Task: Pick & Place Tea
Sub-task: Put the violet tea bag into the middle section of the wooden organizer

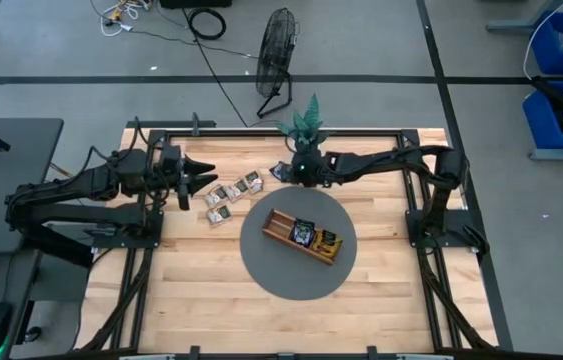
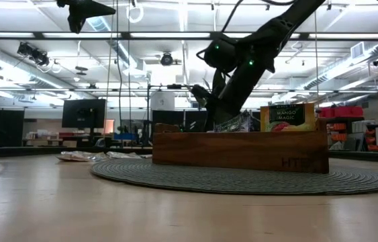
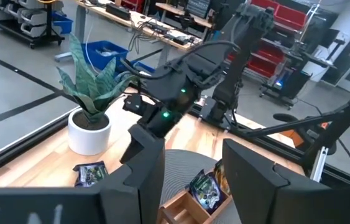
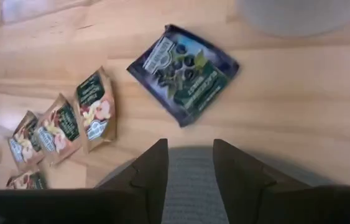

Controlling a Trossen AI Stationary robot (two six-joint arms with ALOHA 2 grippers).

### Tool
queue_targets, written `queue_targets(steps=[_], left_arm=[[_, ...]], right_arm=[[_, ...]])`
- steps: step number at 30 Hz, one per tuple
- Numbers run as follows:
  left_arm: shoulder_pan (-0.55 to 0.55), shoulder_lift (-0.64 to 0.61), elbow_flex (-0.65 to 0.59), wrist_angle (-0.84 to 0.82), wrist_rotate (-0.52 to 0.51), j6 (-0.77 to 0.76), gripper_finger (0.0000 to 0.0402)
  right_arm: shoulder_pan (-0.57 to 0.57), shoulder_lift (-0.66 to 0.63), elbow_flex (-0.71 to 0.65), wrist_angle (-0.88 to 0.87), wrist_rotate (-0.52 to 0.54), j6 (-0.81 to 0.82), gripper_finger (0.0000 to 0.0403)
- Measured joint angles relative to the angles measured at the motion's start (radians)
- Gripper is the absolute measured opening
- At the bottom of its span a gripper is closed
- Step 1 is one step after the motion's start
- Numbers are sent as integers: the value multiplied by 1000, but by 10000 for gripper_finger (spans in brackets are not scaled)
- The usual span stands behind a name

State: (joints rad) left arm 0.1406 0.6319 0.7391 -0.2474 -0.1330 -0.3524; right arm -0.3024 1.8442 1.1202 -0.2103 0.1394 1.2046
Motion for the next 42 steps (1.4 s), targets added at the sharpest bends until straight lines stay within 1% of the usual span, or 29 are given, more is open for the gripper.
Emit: queue_targets(steps=[2,5,6,9,12,15,17,19,21,23,25,26,32,38,42], left_arm=[[0,1,0,-1,0,7,165],[0,1,0,-1,0,19,165],[0,1,0,-1,0,27,165],[0,0,0,-3,0,33,165],[0,1,0,-5,0,35,165],[0,1,0,-7,0,50,165],[0,1,0,-14,0,65,165],[0,1,0,-19,1,63,165],[0,0,0,-21,1,58,165],[0,0,0,-25,9,57,165],[0,1,0,-30,15,57,165],[0,1,0,-38,16,57,165],[0,1,0,-45,17,50,165],[0,1,0,-56,17,50,165],[0,1,0,-70,17,49,165]], right_arm=[[16,0,0,-8,35,26,135],[29,0,0,-12,120,75,135],[29,0,0,0,129,79,135],[29,0,0,83,131,59,135],[27,15,0,158,107,86,135],[27,47,0,196,82,131,135],[29,66,-2,186,58,149,133],[32,80,-1,199,36,161,124],[36,85,-2,222,39,162,103],[37,85,-1,228,53,160,69],[36,86,-1,229,63,150,27],[36,86,-1,233,62,149,14],[35,86,-1,231,86,190,5],[13,86,0,146,110,227,2],[13,86,0,143,129,227,2]])
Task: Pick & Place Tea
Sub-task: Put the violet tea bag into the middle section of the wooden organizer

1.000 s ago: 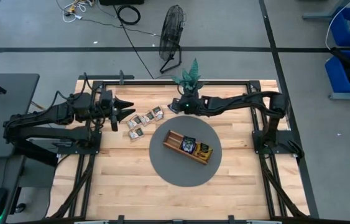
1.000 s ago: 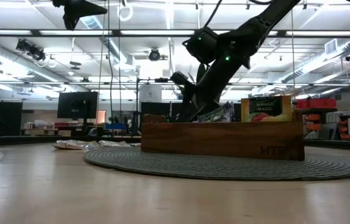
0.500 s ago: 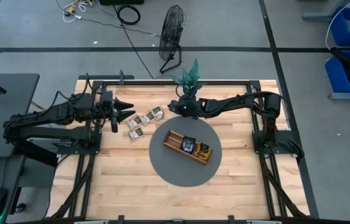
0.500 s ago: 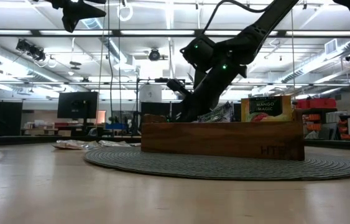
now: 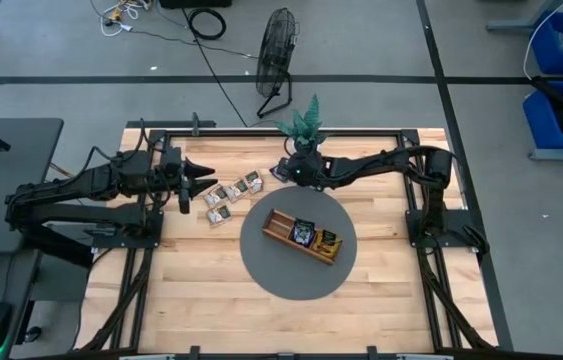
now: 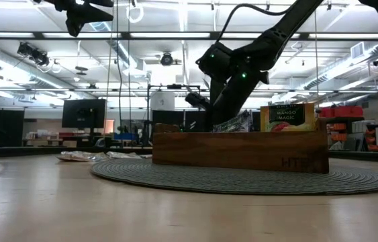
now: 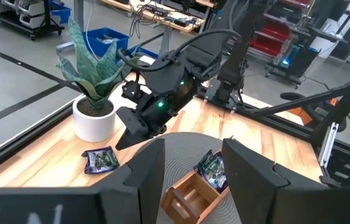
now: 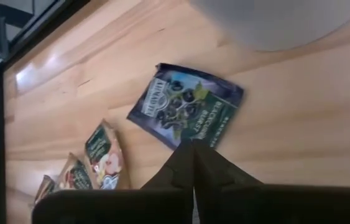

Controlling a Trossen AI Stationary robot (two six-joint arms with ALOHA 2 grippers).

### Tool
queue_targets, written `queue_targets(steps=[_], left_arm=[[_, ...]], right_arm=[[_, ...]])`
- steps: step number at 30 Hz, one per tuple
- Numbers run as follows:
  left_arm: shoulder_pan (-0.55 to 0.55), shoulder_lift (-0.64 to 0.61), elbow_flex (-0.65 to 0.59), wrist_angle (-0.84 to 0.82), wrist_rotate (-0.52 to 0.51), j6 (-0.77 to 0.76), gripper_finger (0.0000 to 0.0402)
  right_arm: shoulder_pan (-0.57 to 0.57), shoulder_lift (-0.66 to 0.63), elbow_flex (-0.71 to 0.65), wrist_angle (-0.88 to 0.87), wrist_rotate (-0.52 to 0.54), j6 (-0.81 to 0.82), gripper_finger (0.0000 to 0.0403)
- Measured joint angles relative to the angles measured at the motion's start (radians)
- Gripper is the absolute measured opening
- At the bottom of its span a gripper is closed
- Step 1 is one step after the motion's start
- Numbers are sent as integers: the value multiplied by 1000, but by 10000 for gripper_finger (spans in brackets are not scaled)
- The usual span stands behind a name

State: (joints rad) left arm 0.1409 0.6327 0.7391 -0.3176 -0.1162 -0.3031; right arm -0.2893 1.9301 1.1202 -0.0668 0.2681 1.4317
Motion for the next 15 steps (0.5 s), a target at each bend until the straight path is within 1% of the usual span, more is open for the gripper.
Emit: queue_targets(steps=[3,8,15], left_arm=[[0,0,0,-5,0,0,165],[0,0,0,-11,0,0,165],[0,0,0,-21,-1,0,165]], right_arm=[[1,0,0,3,12,-9,1],[14,0,0,45,70,-146,1],[23,0,0,36,82,-183,0]])
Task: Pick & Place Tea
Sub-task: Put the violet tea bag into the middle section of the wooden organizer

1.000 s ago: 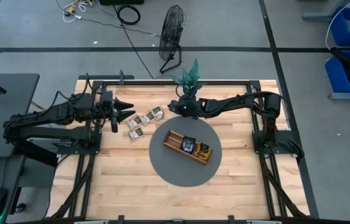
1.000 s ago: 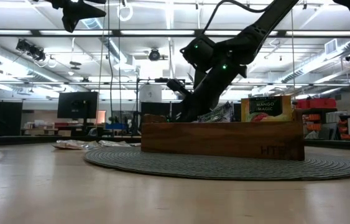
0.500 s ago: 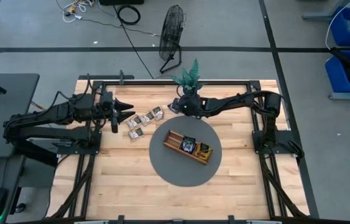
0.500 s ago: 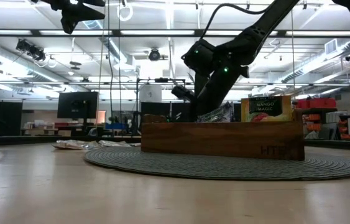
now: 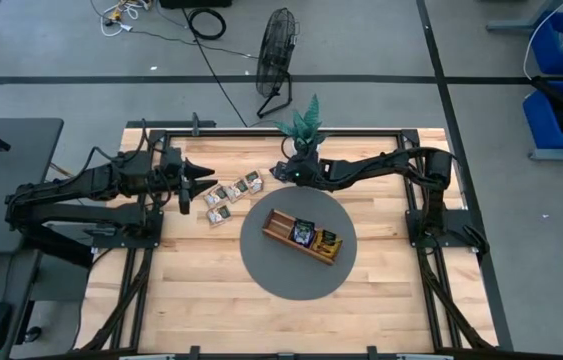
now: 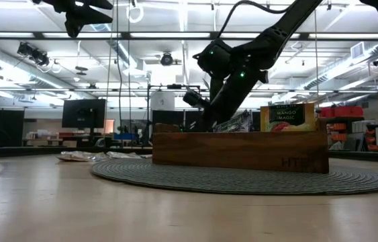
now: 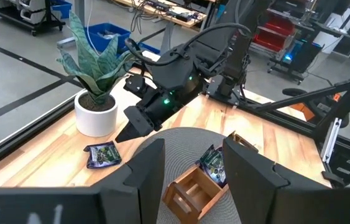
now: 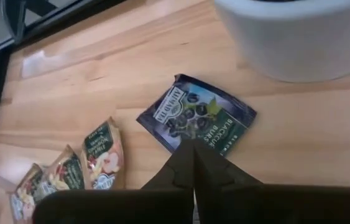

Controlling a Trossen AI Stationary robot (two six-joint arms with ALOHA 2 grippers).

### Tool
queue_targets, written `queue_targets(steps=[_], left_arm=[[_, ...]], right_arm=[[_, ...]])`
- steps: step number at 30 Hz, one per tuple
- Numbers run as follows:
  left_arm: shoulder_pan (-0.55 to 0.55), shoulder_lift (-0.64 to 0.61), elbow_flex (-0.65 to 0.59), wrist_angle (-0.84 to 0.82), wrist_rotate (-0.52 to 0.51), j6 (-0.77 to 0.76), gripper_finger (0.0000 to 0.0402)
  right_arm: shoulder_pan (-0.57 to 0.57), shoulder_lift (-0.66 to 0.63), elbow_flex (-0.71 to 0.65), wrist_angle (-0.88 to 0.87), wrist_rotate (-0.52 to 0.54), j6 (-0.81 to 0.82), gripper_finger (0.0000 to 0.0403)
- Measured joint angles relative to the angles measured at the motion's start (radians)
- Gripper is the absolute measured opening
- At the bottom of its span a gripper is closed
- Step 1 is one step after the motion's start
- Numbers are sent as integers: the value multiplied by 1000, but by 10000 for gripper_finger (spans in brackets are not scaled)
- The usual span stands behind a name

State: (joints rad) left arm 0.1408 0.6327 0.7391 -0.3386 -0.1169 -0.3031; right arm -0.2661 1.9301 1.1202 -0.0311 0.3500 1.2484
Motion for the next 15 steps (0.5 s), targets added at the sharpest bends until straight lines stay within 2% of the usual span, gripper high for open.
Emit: queue_targets(steps=[6,10,15], left_arm=[[0,2,0,-8,-1,0,165],[0,2,0,-11,-1,-1,165],[0,0,0,-15,-1,-30,165]], right_arm=[[0,37,9,1,-35,106,0],[1,101,82,-68,-81,106,0],[-1,119,161,-70,-58,71,0]])
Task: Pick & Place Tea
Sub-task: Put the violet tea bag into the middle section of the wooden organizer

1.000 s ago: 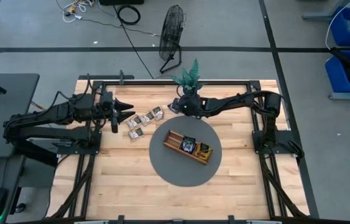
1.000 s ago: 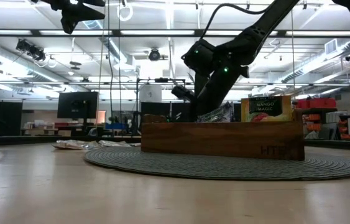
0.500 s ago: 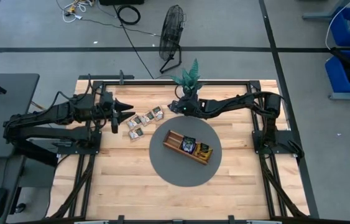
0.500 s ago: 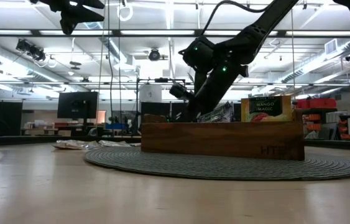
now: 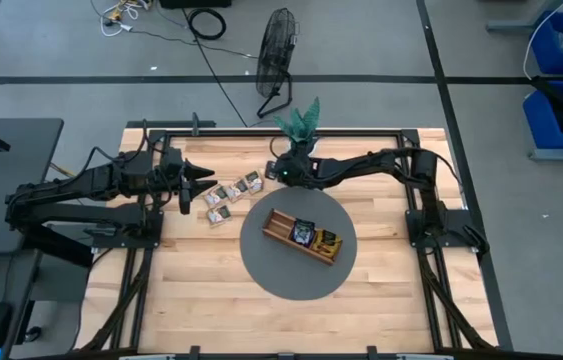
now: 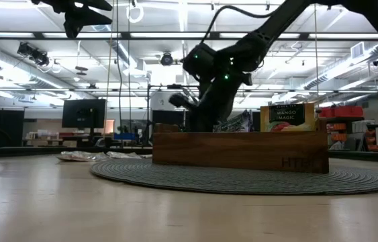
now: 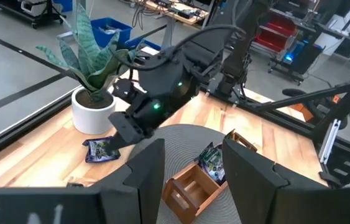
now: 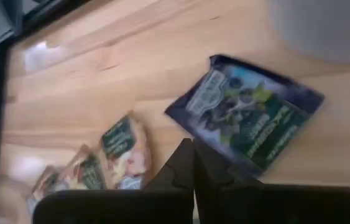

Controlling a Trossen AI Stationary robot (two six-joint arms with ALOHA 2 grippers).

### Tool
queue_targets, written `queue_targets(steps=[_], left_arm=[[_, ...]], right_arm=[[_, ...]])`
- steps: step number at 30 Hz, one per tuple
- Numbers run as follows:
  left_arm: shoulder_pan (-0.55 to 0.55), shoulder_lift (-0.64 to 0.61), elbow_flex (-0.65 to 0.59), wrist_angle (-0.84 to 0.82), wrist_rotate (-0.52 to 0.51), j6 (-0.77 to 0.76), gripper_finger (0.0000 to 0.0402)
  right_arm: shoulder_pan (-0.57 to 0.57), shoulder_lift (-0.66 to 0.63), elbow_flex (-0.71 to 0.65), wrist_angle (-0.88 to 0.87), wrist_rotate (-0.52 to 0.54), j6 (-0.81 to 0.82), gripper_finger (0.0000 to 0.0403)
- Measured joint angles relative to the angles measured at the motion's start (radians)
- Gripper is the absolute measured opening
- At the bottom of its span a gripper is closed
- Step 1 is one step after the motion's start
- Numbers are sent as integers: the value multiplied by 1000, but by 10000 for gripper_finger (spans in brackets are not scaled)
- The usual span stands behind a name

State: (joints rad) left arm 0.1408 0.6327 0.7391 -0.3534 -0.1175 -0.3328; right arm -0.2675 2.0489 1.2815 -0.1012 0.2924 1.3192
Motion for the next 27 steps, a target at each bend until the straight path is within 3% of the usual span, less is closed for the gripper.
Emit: queue_targets(steps=[18,27], left_arm=[[0,0,0,-26,1,5,165],[0,0,0,-26,1,6,165]], right_arm=[[-19,22,23,-232,-85,4,0],[-19,-20,19,-394,-98,-111,0]])
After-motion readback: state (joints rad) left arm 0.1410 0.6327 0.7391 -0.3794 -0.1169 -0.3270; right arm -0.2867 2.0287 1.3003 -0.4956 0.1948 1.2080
